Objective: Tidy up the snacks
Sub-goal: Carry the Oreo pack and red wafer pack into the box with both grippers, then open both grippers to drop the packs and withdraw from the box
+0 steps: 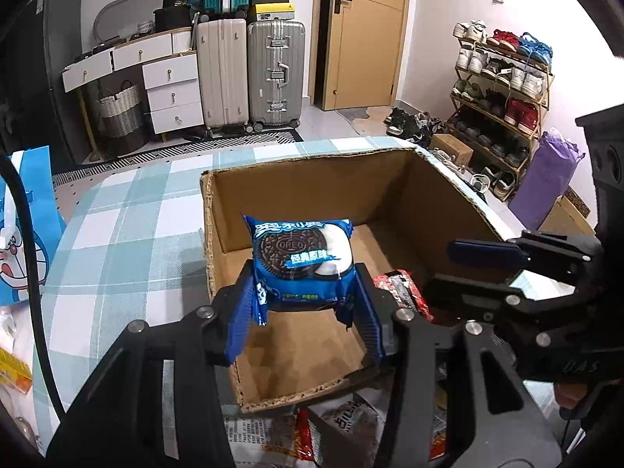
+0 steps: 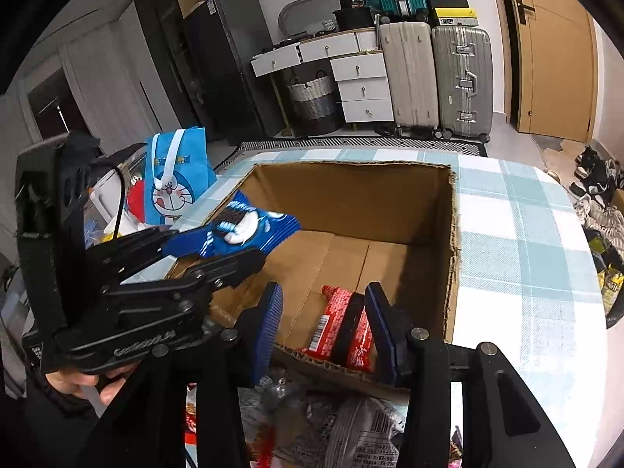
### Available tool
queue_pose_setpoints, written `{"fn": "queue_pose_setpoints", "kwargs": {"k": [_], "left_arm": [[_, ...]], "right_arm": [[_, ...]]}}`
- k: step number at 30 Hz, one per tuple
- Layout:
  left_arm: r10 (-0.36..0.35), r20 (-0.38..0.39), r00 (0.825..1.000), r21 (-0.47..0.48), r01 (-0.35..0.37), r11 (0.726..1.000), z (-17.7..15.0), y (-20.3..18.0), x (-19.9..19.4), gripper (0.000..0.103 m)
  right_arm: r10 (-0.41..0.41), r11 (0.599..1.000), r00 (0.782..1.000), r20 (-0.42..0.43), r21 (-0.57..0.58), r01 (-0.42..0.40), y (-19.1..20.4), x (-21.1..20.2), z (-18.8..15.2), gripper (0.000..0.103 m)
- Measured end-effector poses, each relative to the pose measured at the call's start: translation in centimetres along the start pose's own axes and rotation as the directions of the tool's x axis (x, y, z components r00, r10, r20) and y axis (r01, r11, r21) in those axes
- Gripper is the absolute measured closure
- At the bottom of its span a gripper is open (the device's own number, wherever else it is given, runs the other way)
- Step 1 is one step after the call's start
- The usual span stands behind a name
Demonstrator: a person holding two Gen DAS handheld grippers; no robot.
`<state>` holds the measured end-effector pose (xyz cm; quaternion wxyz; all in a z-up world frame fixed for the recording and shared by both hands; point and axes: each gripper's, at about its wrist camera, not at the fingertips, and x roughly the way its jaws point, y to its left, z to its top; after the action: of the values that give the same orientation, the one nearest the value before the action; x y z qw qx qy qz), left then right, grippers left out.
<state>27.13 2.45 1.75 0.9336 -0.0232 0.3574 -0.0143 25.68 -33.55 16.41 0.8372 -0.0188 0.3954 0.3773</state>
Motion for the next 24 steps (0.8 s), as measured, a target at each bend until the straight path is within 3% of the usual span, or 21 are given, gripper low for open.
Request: {"fn": "queue_pose_setpoints", "kwargs": {"k": [5, 7, 9, 14, 16, 18, 24], "left_arm": [[-0.022, -0.009, 1.0, -0.006, 0.022, 1.0, -0.5, -0.6, -1.4, 0.048], [-0.005, 0.002, 1.0, -0.013, 0.005, 1.0, -0.7, -0.7, -2.4, 0.037], [-0.044, 0.02, 0.999, -0.024, 0.045, 0.999, -1.1, -0.7, -3.7, 0.021], [-0.013, 0.026, 1.0, -0.025, 0.014, 1.0, -2.5, -1.5, -6.2, 0.017], [-0.022, 0.028, 0.999, -0.033, 0.023, 0.999, -3.3, -1.6, -7.5, 0.014], [-0.014, 0.037, 0.999, -0.049, 0.016, 0.999, -4.0, -1.7, -8.9, 0.0], [-0.013, 0.062, 0.998, -0.095, 0.018, 0.995, -6.9, -1.3, -13.5, 0.001]], "right_arm": [[0.01, 1.0, 1.0, 0.028, 0.012, -0.01, 0.0, -1.0, -0.2, 0.052], [0.001, 1.0, 0.999, 0.05, 0.015, -0.002, -0.1, -2.1, -0.2, 0.039], [0.009, 1.0, 0.997, 0.082, 0.025, -0.011, -0.3, -3.5, -0.3, 0.028], [-0.011, 0.997, 0.989, 0.147, 0.072, 0.0, -1.1, -7.1, -1.1, 0.003], [-0.028, 0.997, 0.987, 0.158, 0.079, 0.015, -1.3, -8.5, -1.8, 0.001], [-0.043, 0.996, 0.987, 0.158, 0.083, 0.03, -1.4, -9.6, -2.5, 0.001], [-0.097, 0.991, 0.986, 0.135, 0.107, 0.082, -1.6, -12.3, -5.6, 0.001]]}}
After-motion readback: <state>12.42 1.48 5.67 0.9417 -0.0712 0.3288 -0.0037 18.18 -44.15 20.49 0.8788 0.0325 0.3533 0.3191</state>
